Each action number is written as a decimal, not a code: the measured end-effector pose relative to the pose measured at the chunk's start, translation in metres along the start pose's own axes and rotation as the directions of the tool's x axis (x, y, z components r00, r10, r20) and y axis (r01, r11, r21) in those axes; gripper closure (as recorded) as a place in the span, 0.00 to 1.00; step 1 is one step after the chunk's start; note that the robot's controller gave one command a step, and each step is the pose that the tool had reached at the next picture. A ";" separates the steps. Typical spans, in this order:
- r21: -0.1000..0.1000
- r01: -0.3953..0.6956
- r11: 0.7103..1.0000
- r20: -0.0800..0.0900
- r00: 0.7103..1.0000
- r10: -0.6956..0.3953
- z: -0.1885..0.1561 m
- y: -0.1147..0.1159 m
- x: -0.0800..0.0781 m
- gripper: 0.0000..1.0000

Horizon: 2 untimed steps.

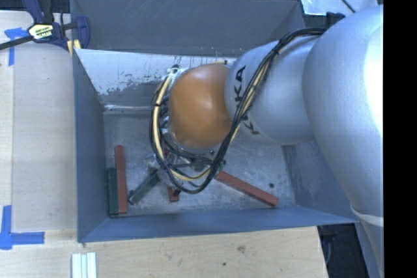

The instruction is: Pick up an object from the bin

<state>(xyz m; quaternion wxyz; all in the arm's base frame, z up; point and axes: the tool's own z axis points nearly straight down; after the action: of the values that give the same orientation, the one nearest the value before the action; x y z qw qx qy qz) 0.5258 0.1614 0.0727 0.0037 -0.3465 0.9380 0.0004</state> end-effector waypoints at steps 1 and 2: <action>0.002 0.068 0.998 0.003 0.998 -0.068 0.000 -0.076 -0.019 1.00; 0.005 0.000 1.000 0.002 1.000 0.000 -0.127 -0.083 0.029 1.00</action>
Offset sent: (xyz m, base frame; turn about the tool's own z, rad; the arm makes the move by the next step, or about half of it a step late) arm 0.0590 -0.0433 -0.0027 -0.0751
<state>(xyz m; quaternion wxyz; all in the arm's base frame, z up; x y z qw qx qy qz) 0.5570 0.0790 0.1995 0.0053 -0.3463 0.9381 -0.0016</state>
